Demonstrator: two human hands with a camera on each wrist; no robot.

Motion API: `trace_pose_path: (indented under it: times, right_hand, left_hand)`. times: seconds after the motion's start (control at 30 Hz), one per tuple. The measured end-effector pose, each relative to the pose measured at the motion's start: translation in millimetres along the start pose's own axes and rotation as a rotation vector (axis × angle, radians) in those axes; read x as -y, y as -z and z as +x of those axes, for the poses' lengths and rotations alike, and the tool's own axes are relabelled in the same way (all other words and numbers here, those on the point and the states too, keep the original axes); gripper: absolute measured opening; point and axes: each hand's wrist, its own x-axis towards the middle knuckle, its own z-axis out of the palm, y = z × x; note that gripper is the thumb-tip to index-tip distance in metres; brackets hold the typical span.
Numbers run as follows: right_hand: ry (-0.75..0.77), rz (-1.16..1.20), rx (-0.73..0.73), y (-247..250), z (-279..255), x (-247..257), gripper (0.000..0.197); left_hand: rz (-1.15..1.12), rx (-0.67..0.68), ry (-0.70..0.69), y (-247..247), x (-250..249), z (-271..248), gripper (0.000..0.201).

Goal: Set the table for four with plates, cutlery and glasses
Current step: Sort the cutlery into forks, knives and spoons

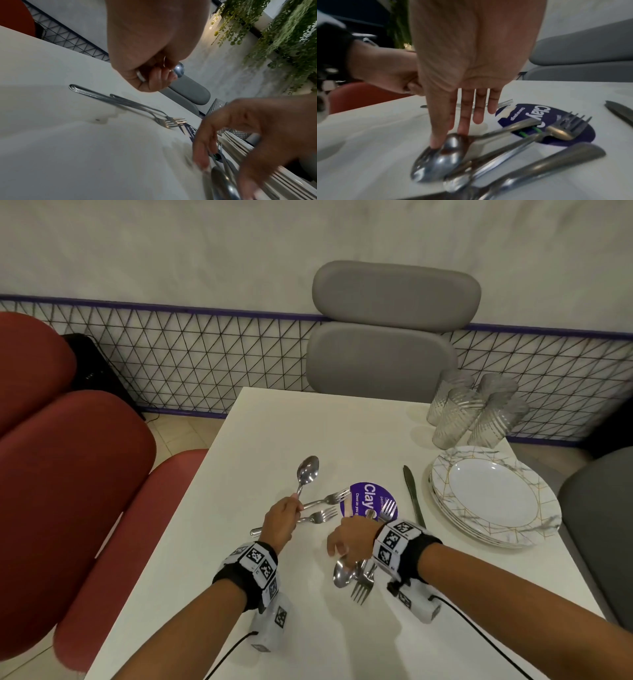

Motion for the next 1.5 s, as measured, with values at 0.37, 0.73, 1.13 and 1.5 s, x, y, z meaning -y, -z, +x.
trace_pose_path:
  times: [0.37,0.73,1.13,1.5]
  right_hand:
    - [-0.003,0.407,-0.7,40,-13,27,0.014]
    - [-0.353,1.264,-0.984,86,-2,33,0.032]
    - [-0.383,1.167,-0.706,60,12,9,0.061]
    - [-0.426,1.322,-0.821,72,13,6,0.046]
  left_hand:
    - [-0.041,-0.04,-0.103,1,6,-2,0.026]
    - [-0.039,0.031,-0.235,-28,-13,-18,0.03]
    - [-0.106,0.179,-0.051,-20,-15,-19,0.026]
    - [0.028,0.282,-0.05,-28,-22,-17,0.035]
